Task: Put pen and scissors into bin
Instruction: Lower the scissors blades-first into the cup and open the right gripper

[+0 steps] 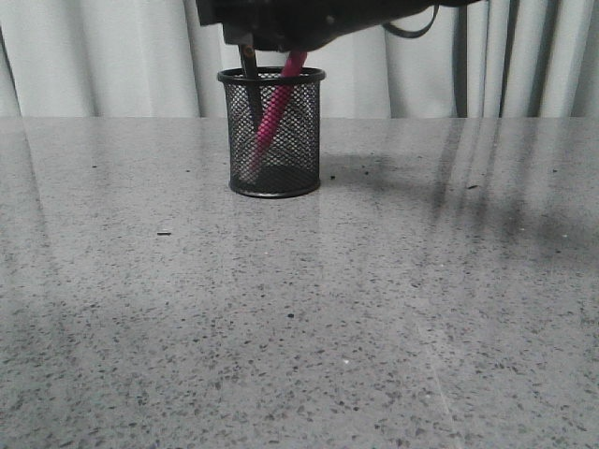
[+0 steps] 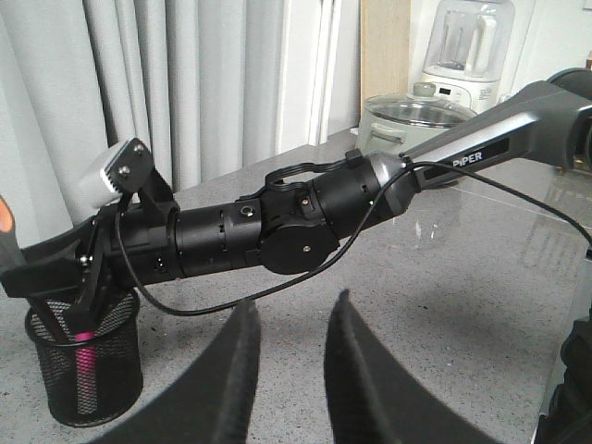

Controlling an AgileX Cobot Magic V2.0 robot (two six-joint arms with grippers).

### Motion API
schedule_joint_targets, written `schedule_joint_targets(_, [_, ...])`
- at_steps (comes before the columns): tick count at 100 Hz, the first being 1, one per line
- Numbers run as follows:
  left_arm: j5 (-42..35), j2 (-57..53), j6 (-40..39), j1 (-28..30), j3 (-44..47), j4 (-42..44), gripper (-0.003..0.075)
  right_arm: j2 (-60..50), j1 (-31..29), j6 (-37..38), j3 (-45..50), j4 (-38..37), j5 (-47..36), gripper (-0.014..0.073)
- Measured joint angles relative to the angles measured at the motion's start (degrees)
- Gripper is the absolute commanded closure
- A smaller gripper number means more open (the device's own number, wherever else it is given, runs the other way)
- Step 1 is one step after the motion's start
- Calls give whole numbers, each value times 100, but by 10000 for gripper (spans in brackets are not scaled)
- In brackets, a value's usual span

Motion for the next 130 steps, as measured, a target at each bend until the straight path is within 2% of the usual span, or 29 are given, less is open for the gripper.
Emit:
schedule_joint_targets(16, [12,0,0,0,0,39,573,46,0,0,0,0,310,659])
schedule_joint_targets(72, [24,0,0,0,0,106,573,-78,10,9,1,107,509,659])
schedule_joint_targets(93, [52,0,0,0,0,115,573,-92,10,9,325,486,-123,659])
schedule_joint_targets(130, [162,0,0,0,0,128,573,-290,10,9,741,533,-435,659])
